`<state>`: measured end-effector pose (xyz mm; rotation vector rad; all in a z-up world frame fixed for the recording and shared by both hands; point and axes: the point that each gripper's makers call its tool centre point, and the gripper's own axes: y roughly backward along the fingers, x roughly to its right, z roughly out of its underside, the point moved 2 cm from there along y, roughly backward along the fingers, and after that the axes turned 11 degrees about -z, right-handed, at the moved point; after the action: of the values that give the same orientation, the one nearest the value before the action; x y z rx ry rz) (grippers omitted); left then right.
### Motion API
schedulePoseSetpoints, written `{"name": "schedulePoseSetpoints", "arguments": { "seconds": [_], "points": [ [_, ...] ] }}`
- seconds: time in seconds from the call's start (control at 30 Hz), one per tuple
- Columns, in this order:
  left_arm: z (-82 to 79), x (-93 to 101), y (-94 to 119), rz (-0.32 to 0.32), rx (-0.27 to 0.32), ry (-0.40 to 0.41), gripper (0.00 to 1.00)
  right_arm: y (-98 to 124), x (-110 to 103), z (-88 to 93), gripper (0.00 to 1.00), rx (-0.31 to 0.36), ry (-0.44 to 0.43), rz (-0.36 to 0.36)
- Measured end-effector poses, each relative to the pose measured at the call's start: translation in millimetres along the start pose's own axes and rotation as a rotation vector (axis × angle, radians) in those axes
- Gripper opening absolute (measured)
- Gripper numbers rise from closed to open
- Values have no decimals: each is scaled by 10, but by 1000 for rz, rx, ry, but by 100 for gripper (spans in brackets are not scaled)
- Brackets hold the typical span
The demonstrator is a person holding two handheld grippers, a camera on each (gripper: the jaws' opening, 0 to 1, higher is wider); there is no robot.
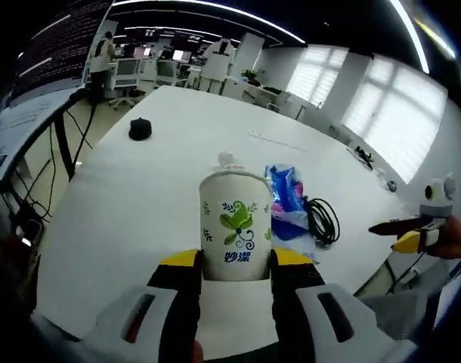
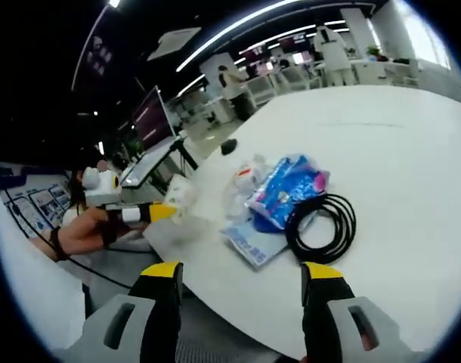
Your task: Arrange the tabletop items into an orderly group along one side of the table until the central work area is clear of visible clutter.
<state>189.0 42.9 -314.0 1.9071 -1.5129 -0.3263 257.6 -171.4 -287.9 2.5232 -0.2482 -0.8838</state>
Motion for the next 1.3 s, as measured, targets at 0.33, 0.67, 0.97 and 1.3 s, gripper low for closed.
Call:
{"name": "schedulePoseSetpoints", "arguments": {
  "seconds": [0.33, 0.67, 0.97, 1.3],
  "points": [
    [102, 488, 77, 116, -2, -136, 35, -57, -70, -103, 63, -5, 30, -32],
    [204, 895, 127, 238, -14, -351, 35, -229, -235, -219, 60, 19, 21, -115],
    [321, 1114, 169, 314, -23, -496, 35, -387, -430, -254, 47, 13, 43, -212],
    [381, 1313, 242, 375, -17, -630, 35, -464, -582, -175, 21, -22, 26, -296]
  ]
}}
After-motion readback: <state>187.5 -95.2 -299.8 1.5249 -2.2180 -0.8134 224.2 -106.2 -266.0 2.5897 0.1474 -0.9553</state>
